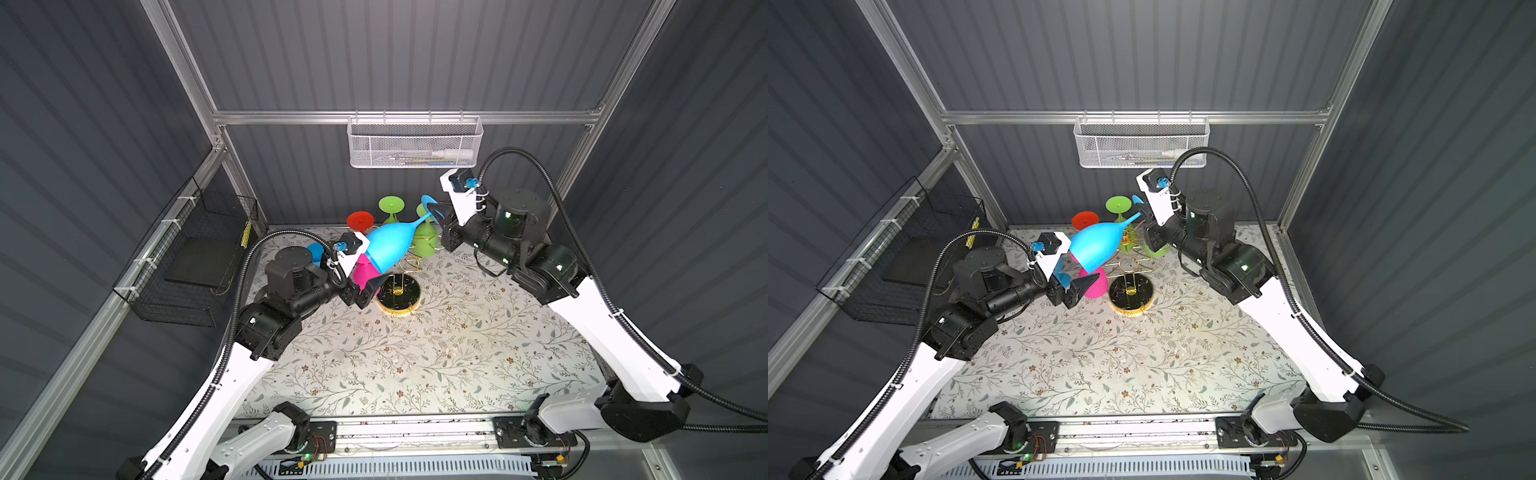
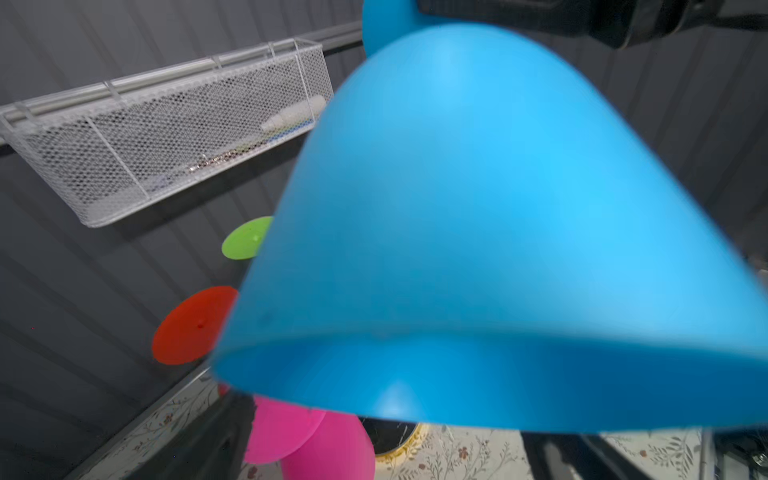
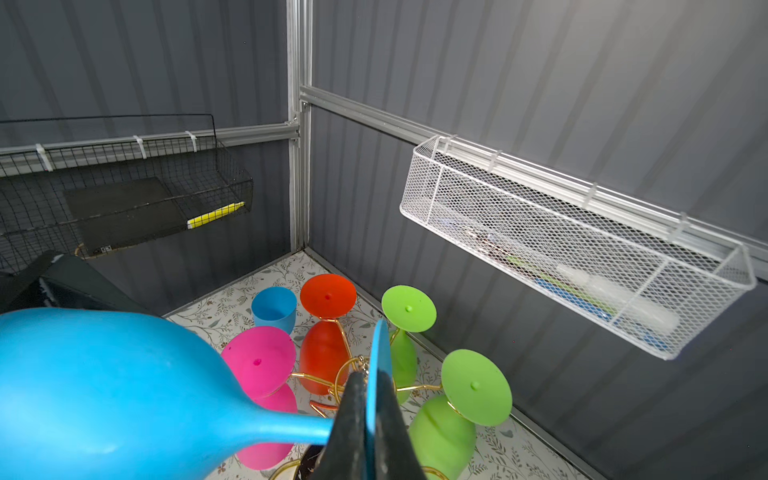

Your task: Take the wine glass off the wine glass rack

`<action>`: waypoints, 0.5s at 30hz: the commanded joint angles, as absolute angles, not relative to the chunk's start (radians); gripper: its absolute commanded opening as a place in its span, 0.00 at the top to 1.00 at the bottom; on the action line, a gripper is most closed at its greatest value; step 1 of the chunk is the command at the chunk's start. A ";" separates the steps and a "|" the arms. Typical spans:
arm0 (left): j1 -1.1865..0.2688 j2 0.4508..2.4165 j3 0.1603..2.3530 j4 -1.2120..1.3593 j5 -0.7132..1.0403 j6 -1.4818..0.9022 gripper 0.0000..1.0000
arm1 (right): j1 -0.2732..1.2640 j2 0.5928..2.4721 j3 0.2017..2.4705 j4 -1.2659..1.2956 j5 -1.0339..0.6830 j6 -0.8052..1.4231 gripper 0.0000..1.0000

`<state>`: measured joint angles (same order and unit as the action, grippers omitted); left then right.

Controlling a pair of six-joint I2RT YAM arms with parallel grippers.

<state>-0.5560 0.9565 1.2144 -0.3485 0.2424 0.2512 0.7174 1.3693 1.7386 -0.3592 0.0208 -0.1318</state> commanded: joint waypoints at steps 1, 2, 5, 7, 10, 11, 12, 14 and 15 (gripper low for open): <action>-0.561 0.914 1.187 -0.244 0.225 0.270 0.01 | 0.688 1.342 1.700 -0.325 -0.009 -0.068 1.00; -0.561 0.906 1.181 -0.237 0.223 0.271 0.00 | 0.677 1.335 1.689 -0.322 -0.015 -0.059 1.00; -0.561 0.874 1.153 -0.197 0.196 0.267 0.01 | 0.644 1.310 1.650 -0.309 -0.036 -0.030 1.00; -0.561 0.850 1.130 -0.159 0.189 0.263 0.00 | 0.616 1.288 1.619 -0.294 -0.063 -0.008 1.00; -0.561 0.842 1.123 -0.140 0.201 0.245 0.02 | 0.585 1.257 1.579 -0.274 -0.103 0.010 1.00; -0.560 0.844 1.128 -0.141 0.210 0.240 0.03 | 0.580 1.249 1.567 -0.271 -0.108 0.012 1.00; -0.561 0.849 1.134 -0.142 0.223 0.234 0.06 | 0.572 1.240 1.554 -0.265 -0.121 0.015 1.00; -0.561 0.860 1.148 -0.142 0.264 0.218 0.11 | 0.559 1.222 1.525 -0.248 -0.150 0.023 1.00; -0.561 0.867 1.158 -0.138 0.294 0.204 0.13 | 0.555 1.213 1.511 -0.238 -0.165 0.029 1.00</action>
